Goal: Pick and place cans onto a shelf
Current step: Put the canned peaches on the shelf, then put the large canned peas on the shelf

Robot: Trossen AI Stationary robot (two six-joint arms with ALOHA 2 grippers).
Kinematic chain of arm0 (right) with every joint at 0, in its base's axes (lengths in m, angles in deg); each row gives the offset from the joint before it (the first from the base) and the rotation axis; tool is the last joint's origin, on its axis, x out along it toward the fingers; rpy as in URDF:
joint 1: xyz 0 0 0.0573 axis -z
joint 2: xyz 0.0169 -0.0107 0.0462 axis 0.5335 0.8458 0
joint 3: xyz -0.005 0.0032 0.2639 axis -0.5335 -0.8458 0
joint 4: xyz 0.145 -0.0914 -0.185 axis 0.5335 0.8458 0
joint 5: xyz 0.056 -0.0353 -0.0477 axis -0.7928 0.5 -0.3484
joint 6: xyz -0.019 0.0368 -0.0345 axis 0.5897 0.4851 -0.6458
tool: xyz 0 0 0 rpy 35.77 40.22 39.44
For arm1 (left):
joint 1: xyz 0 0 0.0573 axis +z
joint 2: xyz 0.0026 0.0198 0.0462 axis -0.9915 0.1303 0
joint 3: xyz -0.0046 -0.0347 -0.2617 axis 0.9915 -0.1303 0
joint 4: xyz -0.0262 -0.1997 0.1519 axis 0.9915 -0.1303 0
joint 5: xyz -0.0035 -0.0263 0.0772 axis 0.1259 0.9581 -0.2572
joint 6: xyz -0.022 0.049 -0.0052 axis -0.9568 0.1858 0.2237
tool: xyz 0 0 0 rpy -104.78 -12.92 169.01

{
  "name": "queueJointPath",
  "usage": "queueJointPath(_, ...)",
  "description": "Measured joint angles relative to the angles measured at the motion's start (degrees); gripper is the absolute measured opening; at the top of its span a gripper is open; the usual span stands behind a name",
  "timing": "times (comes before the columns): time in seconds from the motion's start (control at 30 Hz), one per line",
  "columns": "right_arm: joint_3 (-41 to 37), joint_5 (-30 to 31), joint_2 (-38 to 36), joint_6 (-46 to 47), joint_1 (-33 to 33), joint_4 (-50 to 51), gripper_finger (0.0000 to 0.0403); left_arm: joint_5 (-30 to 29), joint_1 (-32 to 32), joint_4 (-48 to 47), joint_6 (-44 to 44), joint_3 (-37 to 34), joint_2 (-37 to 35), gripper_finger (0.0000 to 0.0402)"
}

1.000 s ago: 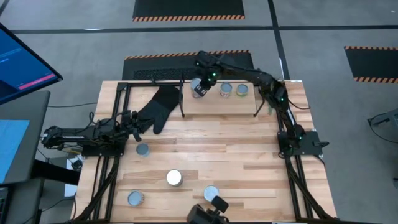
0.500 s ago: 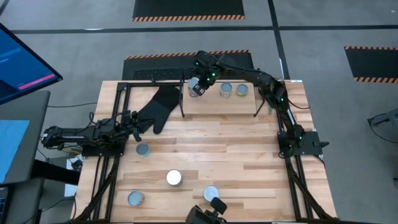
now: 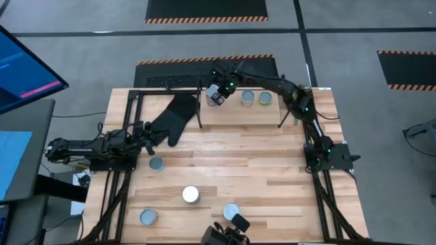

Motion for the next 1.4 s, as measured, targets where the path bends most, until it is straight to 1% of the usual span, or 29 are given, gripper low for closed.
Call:
queueJointPath(0.67,0.0,-0.3,0.0,-0.1,-0.3,-4.7,0.007,0.6,0.0,-0.2,-0.1,0.0,0.0,0.005)
queueJointPath(0.8,0.0,-0.4,0.0,-0.1,-0.4,-2.3,0.007,0.6,0.0,-0.2,-0.1,0.0,0.0,0.005)
queueJointPath(0.93,0.0,-1.1,-0.8,1.0,-0.6,4.6,0.007,0.6,0.0,-0.2,-0.1,0.0,0.0,0.005)
queueJointPath(1.0,0.1,-3.7,-2.2,1.3,-0.7,8.3,0.007,0.6,0.0,-0.2,-0.1,0.0,0.0,0.005)
queueJointPath(1.13,0.1,-15.2,-6.1,3.1,-2.5,18.2,0.007,0.6,0.0,-0.2,-0.1,0.0,0.0,0.005)
queueJointPath(1.2,0.1,-19.6,-8.2,3.0,-4.5,22.3,0.007,0.6,0.0,-0.2,-0.1,0.0,0.0,0.005)
queueJointPath(1.23,0.1,-20.3,-9.2,3.0,-5.8,23.8,0.007,0.6,0.0,-0.2,-0.1,0.0,0.0,0.005)
queueJointPath(1.33,0.1,-19.8,-12.0,3.0,-10.4,26.7,0.007,0.6,0.0,-0.1,-0.5,0.0,0.0,0.005)
queueJointPath(1.4,0.1,-19.5,-13.7,3.0,-14.0,27.2,0.007,0.6,0.0,0.2,-2.7,0.0,0.0,0.005)
